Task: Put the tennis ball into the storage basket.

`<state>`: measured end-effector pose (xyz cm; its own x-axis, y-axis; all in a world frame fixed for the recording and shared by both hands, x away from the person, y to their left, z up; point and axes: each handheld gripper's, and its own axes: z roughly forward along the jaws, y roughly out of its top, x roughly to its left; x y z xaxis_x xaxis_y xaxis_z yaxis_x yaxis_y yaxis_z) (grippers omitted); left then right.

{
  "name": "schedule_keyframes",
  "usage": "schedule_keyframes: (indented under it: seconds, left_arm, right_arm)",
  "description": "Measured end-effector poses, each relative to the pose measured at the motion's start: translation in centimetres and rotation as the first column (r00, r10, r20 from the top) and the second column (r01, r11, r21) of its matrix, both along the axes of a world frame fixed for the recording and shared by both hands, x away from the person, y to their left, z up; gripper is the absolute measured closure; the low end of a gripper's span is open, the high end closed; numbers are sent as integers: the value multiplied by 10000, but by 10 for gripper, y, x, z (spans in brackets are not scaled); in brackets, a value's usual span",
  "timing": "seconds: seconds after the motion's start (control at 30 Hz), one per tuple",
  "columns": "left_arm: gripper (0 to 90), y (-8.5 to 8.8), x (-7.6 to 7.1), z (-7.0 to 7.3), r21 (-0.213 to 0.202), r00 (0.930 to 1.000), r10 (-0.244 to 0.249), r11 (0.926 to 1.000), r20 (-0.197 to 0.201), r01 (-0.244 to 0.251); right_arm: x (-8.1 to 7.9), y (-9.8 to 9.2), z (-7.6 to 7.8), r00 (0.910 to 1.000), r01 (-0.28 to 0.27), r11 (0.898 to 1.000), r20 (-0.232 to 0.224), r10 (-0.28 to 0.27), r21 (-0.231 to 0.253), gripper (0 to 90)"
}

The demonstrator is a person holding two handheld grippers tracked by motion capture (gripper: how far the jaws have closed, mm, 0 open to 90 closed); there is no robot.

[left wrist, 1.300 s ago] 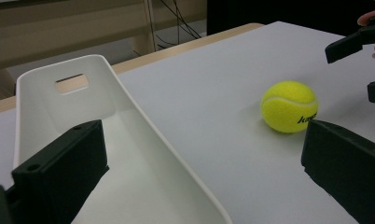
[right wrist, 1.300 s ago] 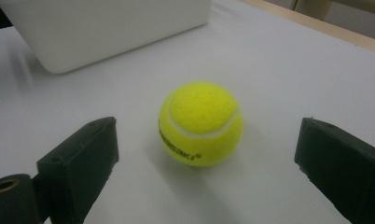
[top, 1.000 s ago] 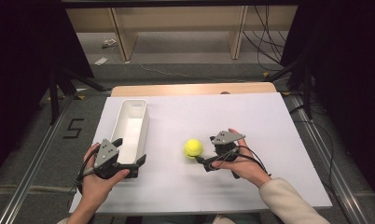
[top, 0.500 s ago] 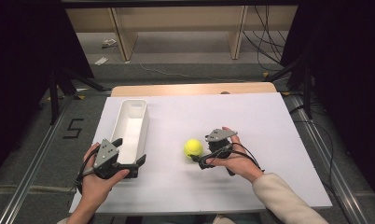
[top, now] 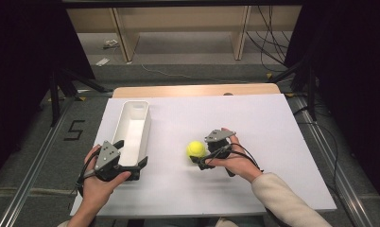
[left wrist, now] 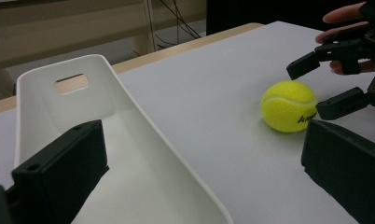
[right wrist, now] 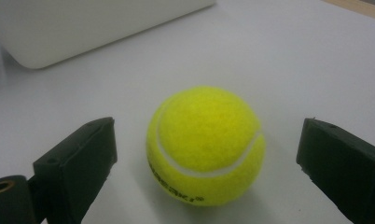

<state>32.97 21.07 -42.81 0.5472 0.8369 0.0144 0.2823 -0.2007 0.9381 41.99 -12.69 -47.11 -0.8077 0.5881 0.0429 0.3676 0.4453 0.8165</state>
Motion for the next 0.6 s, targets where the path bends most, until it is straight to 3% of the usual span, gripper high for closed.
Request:
schedule_keyframes:
  seconds: [0.6]
  left_arm:
    - [0,0,0,0,-27,10000,2,10000,7,-2]
  right_arm:
    - [7,12,-7,9999,-38,9999,-159,36,-119,58]
